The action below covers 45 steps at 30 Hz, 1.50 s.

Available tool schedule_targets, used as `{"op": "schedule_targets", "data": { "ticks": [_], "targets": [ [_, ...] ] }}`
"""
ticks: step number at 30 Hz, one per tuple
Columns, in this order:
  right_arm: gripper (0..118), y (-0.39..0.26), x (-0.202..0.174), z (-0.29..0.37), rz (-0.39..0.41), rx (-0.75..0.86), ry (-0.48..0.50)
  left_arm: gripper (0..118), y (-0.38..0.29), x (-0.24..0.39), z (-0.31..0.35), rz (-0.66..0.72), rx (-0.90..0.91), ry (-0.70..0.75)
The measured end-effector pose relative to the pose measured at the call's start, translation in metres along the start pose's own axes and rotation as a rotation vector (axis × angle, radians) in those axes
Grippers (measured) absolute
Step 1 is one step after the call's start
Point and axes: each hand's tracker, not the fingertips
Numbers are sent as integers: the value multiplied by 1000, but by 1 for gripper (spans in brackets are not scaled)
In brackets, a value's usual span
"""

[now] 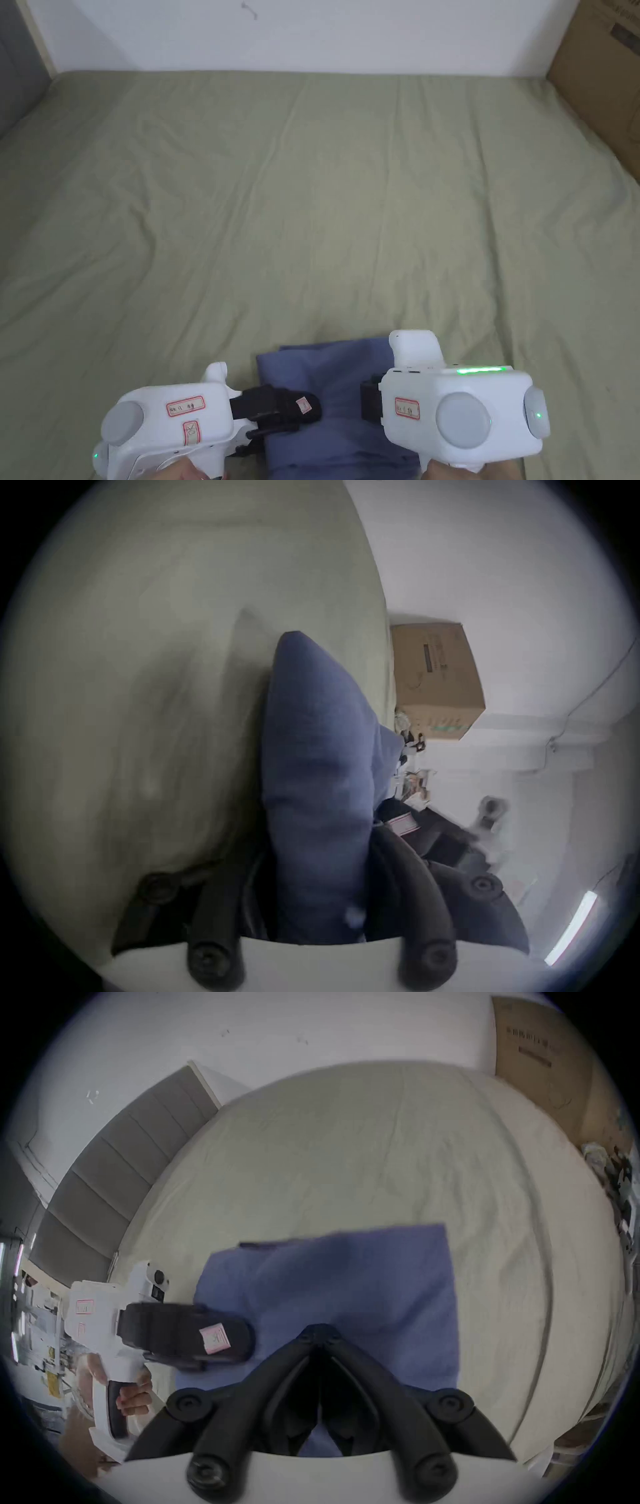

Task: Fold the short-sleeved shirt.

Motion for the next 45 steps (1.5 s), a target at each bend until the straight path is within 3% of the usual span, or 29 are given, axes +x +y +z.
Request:
{"op": "schedule_targets", "data": {
  "ticks": [8, 14, 19, 29, 33, 35, 38, 40, 41, 45],
  "targets": [
    [1, 33, -48, 56, 103, 380, -161, 31, 19, 21, 43, -165, -23, 147],
    [1, 47, -87, 78, 59, 579, -196, 31, 41, 21, 121, -274, 24, 381],
    [1, 44, -119, 81, 93, 620, -171, 31, 67, -1, 191, -301, 53, 531],
    [1, 39, -149, 61, 154, 583, -178, 31, 104, -18, 285, -417, 85, 1078],
    [1, 44, -166, 43, 170, 559, -193, 32, 111, -29, 297, -432, 106, 1115],
    [1, 45, -175, 37, 192, 560, -190, 46, 111, -32, 297, -450, 111, 1109],
    [1, 47, -185, 32, 194, 554, -166, 60, 110, -35, 291, -540, 123, 1252],
    [1, 48, -190, 29, 205, 545, -164, 95, 109, -37, 292, -545, 139, 1287],
    [1, 48, -191, 29, 208, 546, -165, 105, 108, -34, 295, -535, 151, 1273],
    [1, 48, -190, 28, 196, 539, -159, 108, 102, -17, 308, -449, 287, 1117]
  ]
}}
